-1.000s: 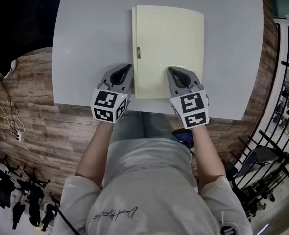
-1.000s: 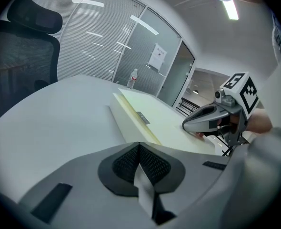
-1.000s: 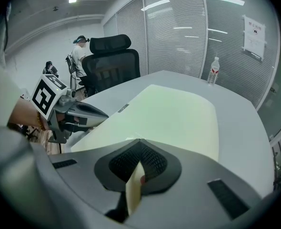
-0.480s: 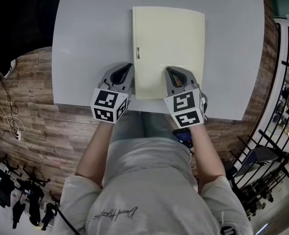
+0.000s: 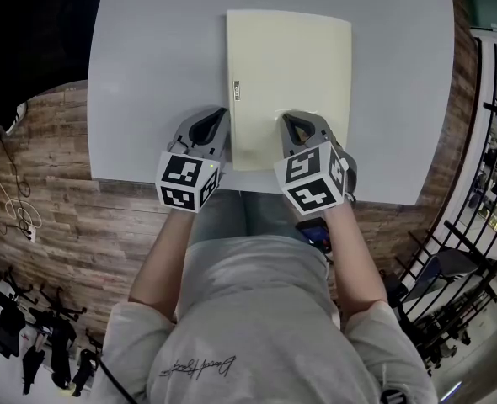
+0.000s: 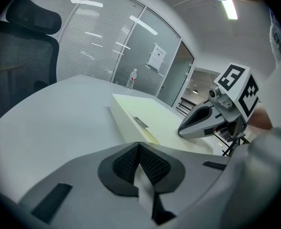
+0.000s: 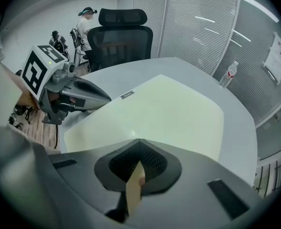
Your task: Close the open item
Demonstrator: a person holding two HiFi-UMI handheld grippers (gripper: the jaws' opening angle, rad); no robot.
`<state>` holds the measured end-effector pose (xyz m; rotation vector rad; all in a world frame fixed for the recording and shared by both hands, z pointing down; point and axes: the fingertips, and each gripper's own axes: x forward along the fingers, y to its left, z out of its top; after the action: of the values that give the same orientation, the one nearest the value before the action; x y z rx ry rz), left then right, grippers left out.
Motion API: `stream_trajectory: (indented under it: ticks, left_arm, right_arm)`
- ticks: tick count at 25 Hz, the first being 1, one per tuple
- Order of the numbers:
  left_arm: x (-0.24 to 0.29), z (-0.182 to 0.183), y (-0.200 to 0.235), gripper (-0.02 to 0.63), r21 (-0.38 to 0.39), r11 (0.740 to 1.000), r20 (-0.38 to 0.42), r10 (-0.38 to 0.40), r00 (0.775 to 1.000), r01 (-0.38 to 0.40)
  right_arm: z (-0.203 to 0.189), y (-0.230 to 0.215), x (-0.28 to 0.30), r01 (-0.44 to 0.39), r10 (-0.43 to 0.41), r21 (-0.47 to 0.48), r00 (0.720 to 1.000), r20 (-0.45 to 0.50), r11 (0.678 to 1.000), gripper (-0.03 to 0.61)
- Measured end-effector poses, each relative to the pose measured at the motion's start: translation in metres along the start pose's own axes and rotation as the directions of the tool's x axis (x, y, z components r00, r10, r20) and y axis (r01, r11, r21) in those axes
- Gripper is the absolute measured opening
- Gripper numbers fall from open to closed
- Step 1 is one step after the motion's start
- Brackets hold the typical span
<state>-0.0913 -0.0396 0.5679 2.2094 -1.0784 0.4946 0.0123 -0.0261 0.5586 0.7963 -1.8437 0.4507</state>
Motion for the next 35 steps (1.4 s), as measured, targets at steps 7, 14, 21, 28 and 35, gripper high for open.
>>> stream_trajectory:
  ticks: [7, 14, 21, 28, 35]
  left_arm:
    - [-0.0001, 0.0017, -0.0005, 0.008, 0.001, 1.000, 0.001, -0.004, 1.000, 0.004]
    - [0.0001, -0.0011, 0.0015, 0.008, -0.005, 1.000, -0.001, -0.009, 1.000, 0.009]
    - [-0.0004, 0.0009, 0.0008, 0.008, -0.004, 1.000, -0.001, -0.009, 1.000, 0.009]
    - [-0.0002, 0.0020, 0.0020, 0.008, -0.019, 1.000, -0.005, -0.012, 1.000, 0.012]
    - [0.0002, 0.0038, 0.0024, 0.008, -0.038, 0.999, -0.018, -0.005, 1.000, 0.004]
  right_arm:
    - [-0.0009, 0.0005, 0.0026, -0.018, 0.018, 0.001, 0.999, -0.037, 1.000, 0.014]
    - [-0.0019, 0.0030, 0.0074, -0.036, 0.036, 0.002, 0.997, -0.062, 0.999, 0.014]
    - [-0.0010, 0.0020, 0.0066, -0.037, 0.037, 0.009, 0.997, -0.062, 0.999, 0.014]
    - [0.0017, 0.0014, 0.0055, -0.033, 0.033, 0.004, 0.998, -0.053, 0.999, 0.012]
    - [0.0038, -0.0005, 0.0007, -0.023, 0.023, 0.036, 1.000, -0.016, 0.999, 0.012]
